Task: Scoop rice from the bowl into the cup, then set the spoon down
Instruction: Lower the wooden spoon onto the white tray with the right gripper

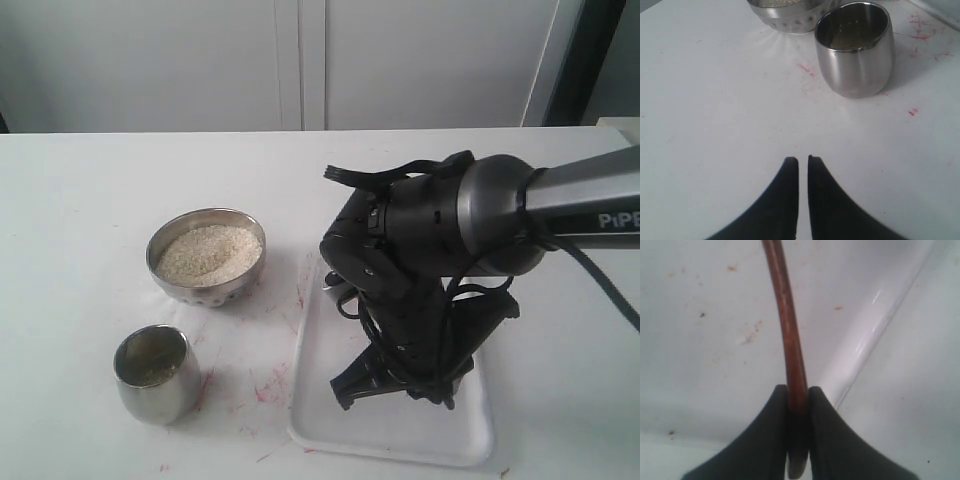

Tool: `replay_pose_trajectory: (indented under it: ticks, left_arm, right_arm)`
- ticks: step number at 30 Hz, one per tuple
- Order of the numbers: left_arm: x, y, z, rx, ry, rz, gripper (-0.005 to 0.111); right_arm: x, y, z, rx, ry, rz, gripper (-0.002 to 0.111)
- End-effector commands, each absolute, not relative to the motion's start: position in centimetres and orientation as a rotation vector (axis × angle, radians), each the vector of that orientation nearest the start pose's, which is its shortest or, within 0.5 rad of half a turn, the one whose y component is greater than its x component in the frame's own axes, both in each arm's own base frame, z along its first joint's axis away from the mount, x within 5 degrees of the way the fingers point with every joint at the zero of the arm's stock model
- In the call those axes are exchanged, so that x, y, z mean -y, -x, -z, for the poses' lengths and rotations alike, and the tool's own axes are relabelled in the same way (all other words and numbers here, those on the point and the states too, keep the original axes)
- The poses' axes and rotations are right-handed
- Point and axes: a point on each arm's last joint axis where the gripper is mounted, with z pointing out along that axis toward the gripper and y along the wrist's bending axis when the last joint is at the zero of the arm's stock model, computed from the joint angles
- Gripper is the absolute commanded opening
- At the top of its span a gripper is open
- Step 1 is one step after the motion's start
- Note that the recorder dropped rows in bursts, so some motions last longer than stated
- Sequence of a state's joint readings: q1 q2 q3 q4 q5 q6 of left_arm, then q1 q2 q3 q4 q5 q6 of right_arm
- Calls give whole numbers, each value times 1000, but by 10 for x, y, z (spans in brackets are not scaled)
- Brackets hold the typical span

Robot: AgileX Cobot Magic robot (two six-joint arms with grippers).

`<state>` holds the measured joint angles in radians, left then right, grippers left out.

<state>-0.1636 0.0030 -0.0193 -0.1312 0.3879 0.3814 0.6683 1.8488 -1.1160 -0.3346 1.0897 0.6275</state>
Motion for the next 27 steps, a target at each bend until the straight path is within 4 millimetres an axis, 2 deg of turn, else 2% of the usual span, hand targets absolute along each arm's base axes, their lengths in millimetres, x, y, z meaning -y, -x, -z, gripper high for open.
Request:
replay_pose_trajectory:
  ticks: [1,6,18,27]
  left_arm:
    - [14,-50,-181,-1830,-431,-5,14]
    - [14,-50,-181,-1830,-431,-5,14]
    - [14,-50,-181,-1830,-431,-5,14]
    - [14,-50,-181,-1830,-431,-5,14]
  right_arm:
    - [-172,-268,-160,-3041,326,516,0]
    - [-175,-271,-157,-3022,336,478,0]
    - [-176,-272,-143,-3048,349,518,0]
    - [-176,-273,-143,-3043,351,508,0]
